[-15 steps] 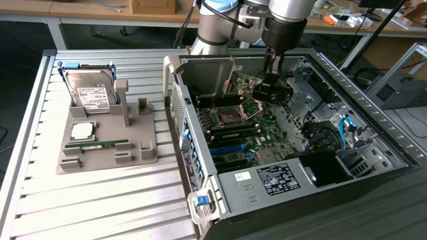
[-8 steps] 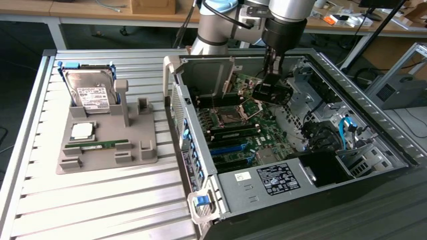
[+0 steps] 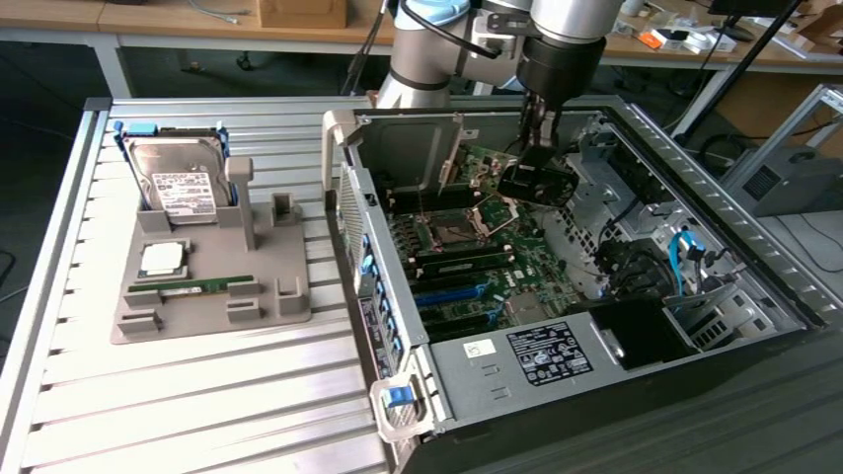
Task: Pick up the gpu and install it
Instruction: 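Insert the gpu into the slot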
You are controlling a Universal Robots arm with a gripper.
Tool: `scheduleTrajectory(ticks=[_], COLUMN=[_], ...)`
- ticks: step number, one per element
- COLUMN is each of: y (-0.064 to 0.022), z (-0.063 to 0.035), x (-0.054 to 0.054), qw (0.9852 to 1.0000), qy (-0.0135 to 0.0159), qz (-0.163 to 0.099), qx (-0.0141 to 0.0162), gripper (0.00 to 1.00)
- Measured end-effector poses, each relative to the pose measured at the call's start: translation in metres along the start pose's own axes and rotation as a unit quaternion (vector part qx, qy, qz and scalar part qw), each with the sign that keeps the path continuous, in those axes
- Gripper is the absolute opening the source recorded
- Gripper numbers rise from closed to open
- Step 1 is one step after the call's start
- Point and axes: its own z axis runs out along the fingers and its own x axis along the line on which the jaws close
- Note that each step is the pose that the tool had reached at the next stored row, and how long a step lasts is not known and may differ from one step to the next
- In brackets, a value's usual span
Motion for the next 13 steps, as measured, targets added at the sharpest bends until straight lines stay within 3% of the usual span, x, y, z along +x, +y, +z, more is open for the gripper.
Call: scheduleTrajectory(ticks=[13], y=[0.0000], z=[0.0003], x=[0.0000], qw=[0.9998], qy=[-0.0020], qz=[-0.020], qx=[-0.0007], gripper=[0.27])
